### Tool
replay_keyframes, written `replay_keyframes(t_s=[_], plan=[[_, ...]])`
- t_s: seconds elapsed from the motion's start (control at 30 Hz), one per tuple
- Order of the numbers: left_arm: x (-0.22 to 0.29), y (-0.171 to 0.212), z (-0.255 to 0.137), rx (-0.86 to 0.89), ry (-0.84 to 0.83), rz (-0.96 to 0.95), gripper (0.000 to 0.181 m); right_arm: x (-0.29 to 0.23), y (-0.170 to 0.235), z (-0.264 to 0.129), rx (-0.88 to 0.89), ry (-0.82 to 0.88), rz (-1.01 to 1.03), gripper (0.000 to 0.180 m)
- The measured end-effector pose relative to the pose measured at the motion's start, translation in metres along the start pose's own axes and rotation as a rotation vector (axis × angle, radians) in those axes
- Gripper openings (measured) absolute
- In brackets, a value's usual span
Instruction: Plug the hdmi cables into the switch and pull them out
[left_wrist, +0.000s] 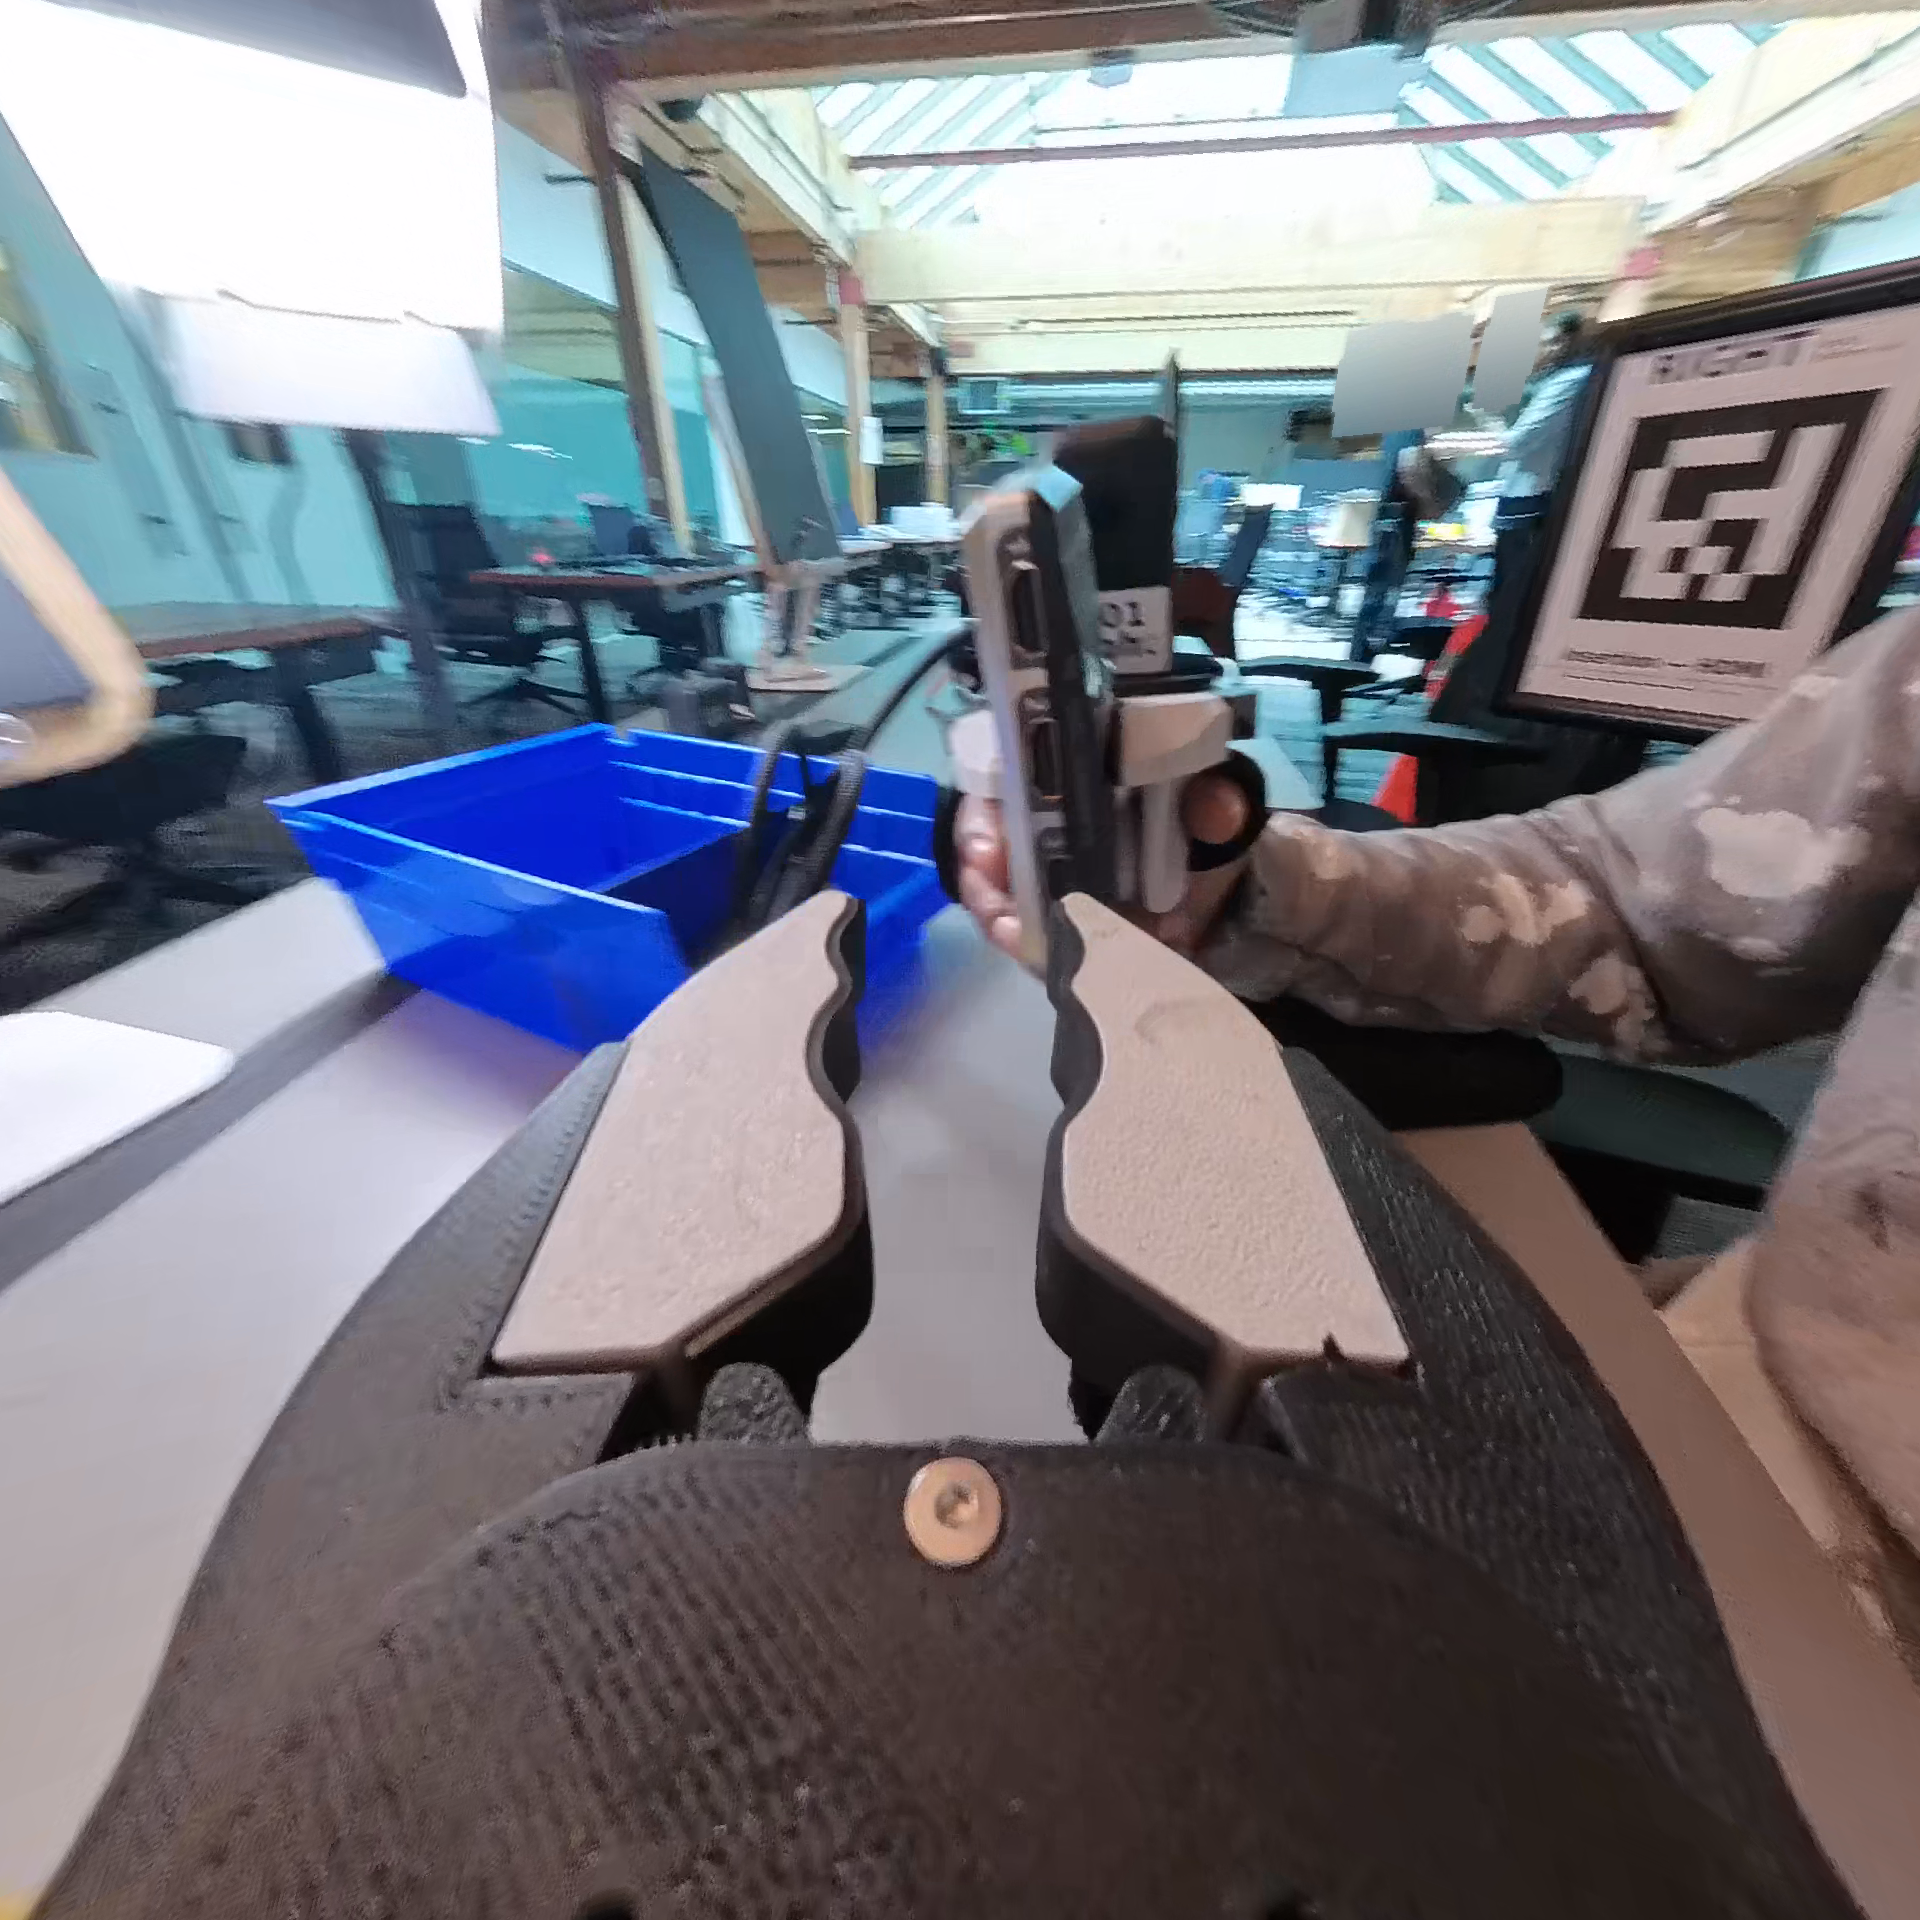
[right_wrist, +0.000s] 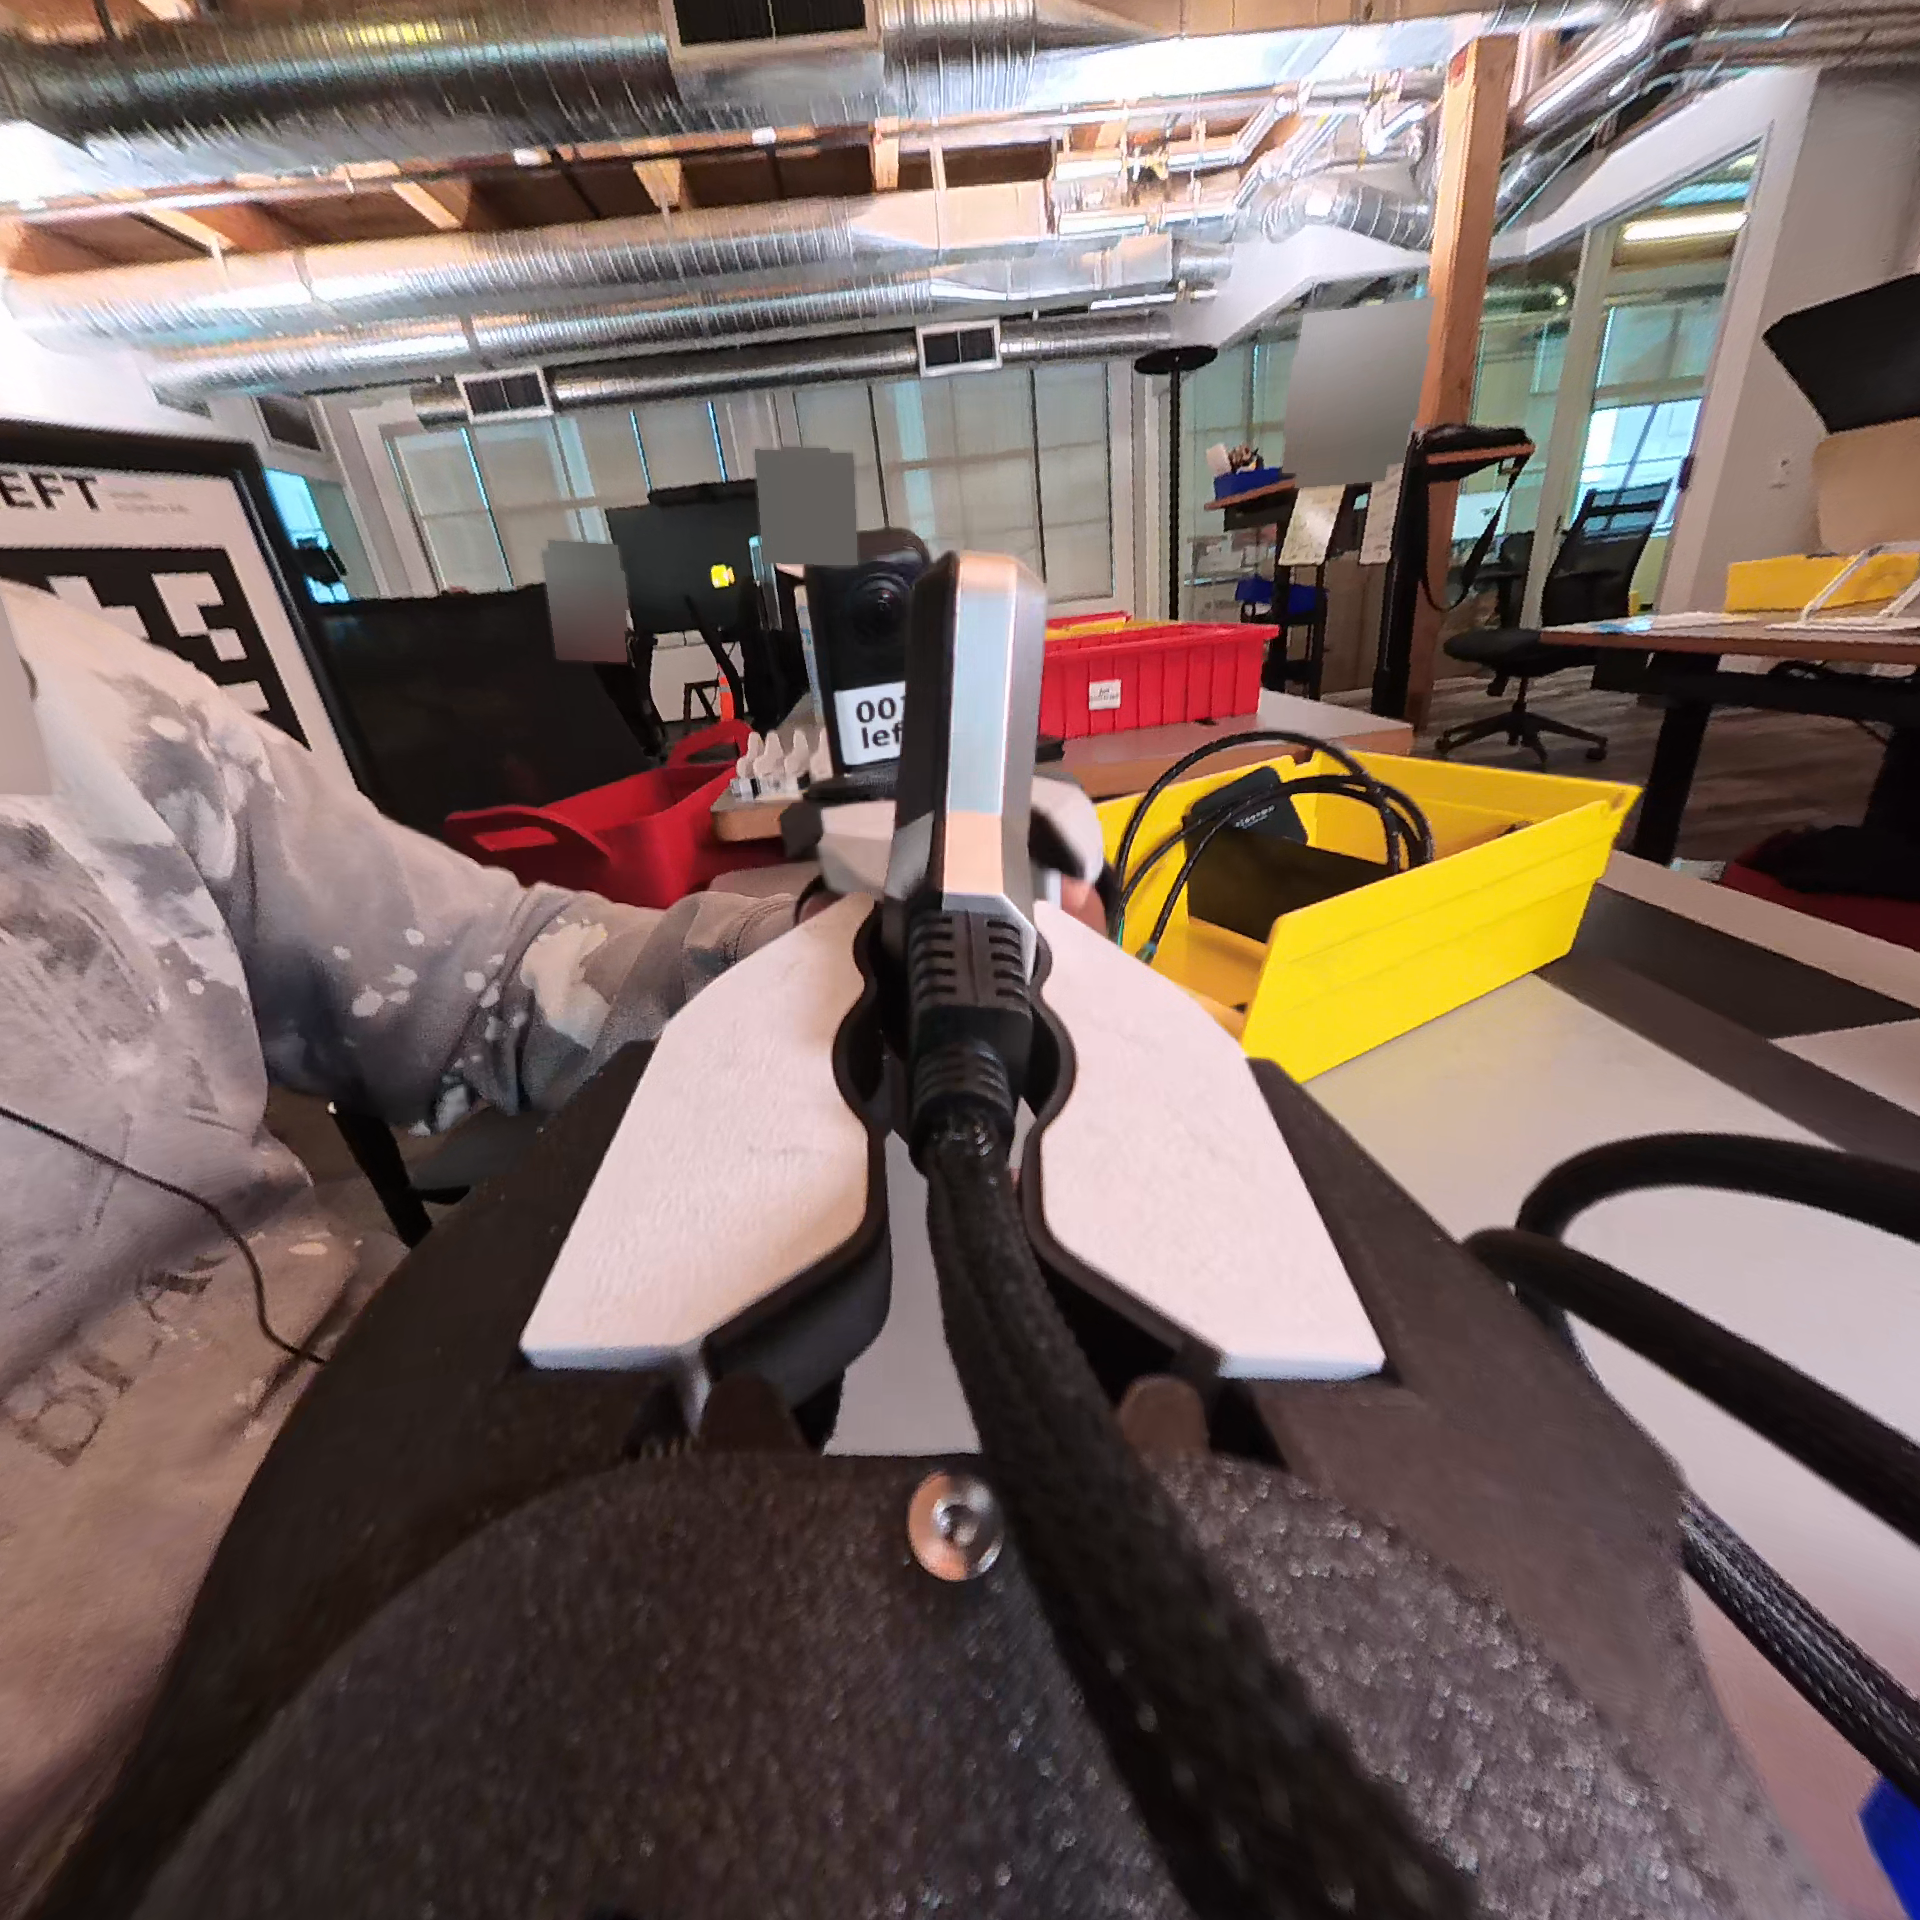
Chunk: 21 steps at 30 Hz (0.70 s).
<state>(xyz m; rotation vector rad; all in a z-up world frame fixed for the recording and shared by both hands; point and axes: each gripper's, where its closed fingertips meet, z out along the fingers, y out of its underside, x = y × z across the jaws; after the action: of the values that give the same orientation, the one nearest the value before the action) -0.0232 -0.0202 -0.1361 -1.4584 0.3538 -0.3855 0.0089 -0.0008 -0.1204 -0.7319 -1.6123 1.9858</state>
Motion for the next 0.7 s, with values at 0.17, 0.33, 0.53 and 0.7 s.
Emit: replay_keyframes(t_s=[0.17, 0.33, 0.53, 0.7], plan=[[-0.084, -0.053, -0.082, -0.087, -0.429, 0.086, 0.032, 0.009, -0.023, -0.018, 0.087, 0.031, 0.013, 0.022], [-0.171, -0.062, -0.188, -0.484, -0.809, 0.085, 0.033, 0.017, -0.03, -0.028, 0.124, 0.056, 0.031, 0.022], [-0.236, -0.006, -0.25, -1.009, -0.828, -0.029, 0.039, 0.02, -0.024, -0.027, 0.107, 0.054, 0.046, 0.022], [-0.263, 0.026, -0.268, -1.28, -0.82, 0.043, 0.026, 0.021, -0.023, -0.03, 0.091, 0.059, 0.032, 0.021]])
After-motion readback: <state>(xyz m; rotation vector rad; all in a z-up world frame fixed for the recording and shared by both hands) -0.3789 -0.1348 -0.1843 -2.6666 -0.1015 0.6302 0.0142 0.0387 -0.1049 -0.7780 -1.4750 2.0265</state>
